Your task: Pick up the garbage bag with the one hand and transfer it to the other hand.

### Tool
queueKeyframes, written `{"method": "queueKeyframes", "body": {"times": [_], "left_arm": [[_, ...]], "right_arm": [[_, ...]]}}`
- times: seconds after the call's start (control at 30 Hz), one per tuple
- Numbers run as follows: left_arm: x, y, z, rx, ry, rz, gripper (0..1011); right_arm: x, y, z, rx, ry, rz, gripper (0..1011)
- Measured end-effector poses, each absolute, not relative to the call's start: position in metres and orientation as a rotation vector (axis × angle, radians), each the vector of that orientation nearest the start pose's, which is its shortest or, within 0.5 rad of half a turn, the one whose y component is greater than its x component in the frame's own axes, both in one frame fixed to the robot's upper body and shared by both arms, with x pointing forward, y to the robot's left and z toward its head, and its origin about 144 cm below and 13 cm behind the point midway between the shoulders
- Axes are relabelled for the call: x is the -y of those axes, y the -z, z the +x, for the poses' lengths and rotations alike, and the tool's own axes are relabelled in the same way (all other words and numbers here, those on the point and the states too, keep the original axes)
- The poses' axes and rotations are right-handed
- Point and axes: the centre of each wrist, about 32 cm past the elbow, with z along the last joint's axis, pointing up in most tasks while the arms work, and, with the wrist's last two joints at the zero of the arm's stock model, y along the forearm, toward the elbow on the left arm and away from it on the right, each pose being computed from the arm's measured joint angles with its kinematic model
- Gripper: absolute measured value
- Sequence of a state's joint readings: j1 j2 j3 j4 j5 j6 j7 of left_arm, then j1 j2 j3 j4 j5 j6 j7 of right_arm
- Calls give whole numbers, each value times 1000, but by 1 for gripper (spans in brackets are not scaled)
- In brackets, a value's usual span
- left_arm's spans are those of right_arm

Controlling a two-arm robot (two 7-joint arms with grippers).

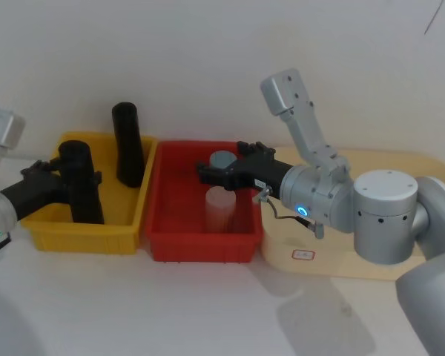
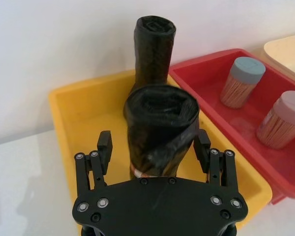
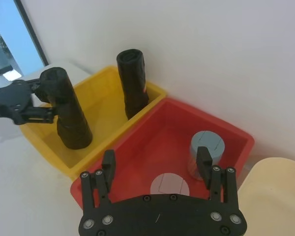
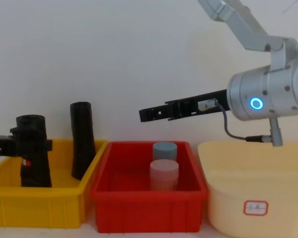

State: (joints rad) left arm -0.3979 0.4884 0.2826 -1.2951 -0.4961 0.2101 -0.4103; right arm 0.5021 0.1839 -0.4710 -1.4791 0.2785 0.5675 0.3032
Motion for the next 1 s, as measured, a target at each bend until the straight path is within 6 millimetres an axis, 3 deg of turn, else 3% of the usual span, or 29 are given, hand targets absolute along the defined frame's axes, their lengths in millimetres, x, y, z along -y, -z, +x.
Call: {"method": "queueKeyframes", "body": {"times": [0.33, 0.6, 0.83, 1.0], "left_arm": [[-319, -1204, 572, -122, -1038, 159, 980], [-314, -1204, 578, -120, -1031, 158, 816], [-311, -1204, 581, -119, -1027, 157, 588], [-311, -1205, 582, -118, -1026, 157, 539]], "right_arm": [[142, -1266, 556, -130, 835, -300, 1001], [144, -1261, 557, -145, 835, -311, 1001], [145, -1256, 565, -167, 833, -344, 1001], [143, -1252, 573, -178, 826, -372, 1001]]}}
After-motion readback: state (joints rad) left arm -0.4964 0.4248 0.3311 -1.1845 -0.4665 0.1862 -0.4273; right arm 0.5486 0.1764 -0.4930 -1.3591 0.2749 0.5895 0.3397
